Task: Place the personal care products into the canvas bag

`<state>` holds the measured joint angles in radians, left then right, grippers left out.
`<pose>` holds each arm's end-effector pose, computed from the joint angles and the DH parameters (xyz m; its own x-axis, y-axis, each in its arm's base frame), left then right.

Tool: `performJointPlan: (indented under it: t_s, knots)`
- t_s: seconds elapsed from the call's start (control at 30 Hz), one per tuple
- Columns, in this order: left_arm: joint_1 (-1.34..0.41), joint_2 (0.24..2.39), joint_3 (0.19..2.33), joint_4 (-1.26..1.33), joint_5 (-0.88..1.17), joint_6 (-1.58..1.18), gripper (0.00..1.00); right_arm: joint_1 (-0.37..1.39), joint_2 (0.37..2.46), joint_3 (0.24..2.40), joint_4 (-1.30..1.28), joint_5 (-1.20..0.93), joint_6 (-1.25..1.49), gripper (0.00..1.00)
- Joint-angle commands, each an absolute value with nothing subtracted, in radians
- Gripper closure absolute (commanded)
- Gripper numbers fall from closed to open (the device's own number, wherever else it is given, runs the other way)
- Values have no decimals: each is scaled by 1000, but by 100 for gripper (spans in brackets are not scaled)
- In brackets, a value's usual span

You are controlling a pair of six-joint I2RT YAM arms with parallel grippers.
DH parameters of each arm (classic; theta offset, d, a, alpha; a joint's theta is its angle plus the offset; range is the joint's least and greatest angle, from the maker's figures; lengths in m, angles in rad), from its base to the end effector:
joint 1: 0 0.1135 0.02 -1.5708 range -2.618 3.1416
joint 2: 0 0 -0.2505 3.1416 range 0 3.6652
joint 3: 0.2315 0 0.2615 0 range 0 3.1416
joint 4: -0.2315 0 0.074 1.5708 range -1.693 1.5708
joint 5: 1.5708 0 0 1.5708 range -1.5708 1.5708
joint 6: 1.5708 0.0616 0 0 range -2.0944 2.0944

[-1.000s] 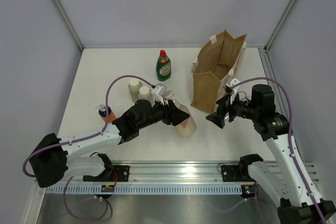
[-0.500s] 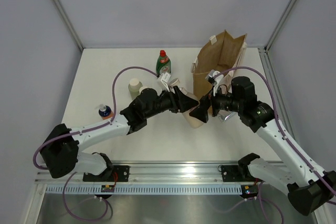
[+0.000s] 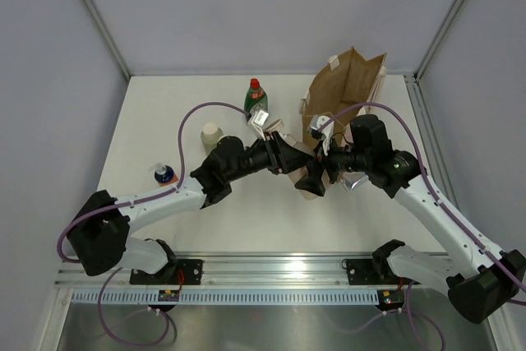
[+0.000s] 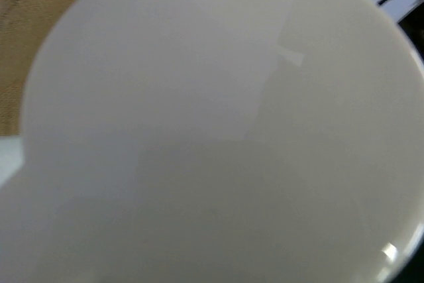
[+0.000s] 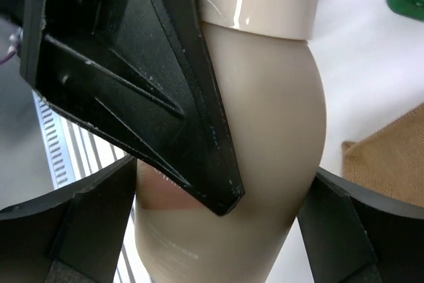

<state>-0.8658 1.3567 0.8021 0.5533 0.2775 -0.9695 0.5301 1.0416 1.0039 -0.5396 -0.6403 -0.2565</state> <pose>0.2127 -0.2760 0.2751 -0.7509 -0.3413 -0.5654 0.5141 0.2354 -0.8248 0.2001 0.1599 0.3128 -0.2430 -0.3782 -0.8932 -0.9294 0.3544 0.1028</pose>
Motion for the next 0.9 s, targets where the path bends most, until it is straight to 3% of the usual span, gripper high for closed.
performJointPlan:
  t_s: [0.0, 0.3, 0.47, 0.73, 0.8, 0.87]
  knots:
    - [-862, 1299, 842, 909, 360, -1009, 100, 540, 1078, 1054, -641, -885, -413, 0]
    - [-862, 1252, 773, 1080, 443, -909, 100, 529, 1161, 1137, -739, -1170, -482, 1]
    - [-864, 1218, 821, 945, 445, -773, 100, 529, 1201, 1120, -613, -1147, -309, 0]
    - [-862, 1216, 854, 953, 390, -712, 100, 531, 1201, 1074, -370, -1115, -86, 1]
    - [-864, 1215, 850, 960, 374, -706, 100, 531, 1203, 1078, -368, -1117, -97, 3]
    - [-862, 1212, 836, 991, 359, -704, 100, 529, 1189, 1068, -341, -1124, -92, 15]
